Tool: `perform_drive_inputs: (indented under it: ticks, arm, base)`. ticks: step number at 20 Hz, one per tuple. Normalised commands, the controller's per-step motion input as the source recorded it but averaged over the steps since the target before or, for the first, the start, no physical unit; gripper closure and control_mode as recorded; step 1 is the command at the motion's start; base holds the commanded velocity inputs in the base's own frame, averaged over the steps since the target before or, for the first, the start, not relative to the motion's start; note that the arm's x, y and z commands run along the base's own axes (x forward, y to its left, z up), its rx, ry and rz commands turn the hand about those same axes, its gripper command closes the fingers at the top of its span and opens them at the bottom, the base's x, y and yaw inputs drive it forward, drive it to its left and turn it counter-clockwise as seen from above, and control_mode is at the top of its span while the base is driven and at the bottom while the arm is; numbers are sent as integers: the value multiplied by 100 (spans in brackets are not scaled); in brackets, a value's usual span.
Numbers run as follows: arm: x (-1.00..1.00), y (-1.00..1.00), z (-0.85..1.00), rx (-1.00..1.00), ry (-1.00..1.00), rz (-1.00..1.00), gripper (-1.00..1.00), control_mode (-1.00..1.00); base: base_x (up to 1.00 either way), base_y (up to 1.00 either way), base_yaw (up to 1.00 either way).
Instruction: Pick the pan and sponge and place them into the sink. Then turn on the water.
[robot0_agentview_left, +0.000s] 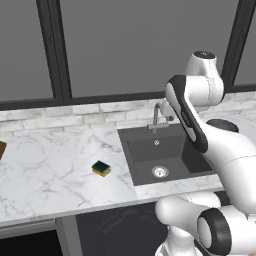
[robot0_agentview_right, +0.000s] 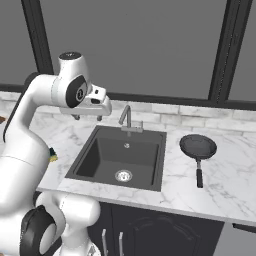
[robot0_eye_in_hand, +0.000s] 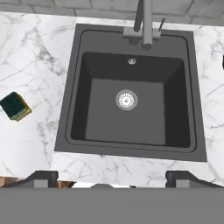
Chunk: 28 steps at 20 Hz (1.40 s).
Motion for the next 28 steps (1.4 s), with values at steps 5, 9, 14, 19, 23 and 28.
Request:
perform_drive_inputs:
  ticks: [5, 9, 14, 19, 23, 28]
  arm:
    - [-11, -18, -4, -4, 2, 0, -100, -100]
    - [-11, -24, -4, -3, 2, 0, -100, -100]
    - [-9, -28, 0, -1, 4, 0, -100, -100]
    - [-9, -25, 0, 0, 5, 0, -100, -100]
    - [-12, -25, 0, 0, 3, 0, -100, -100]
    - [-13, -26, 0, 0, 2, 0, -100, -100]
  base:
    - [0, 0, 0]
    - [0, 0, 0]
    - [0, 0, 0]
    - [0, 0, 0]
    - [0, 0, 0]
    - [0, 0, 0]
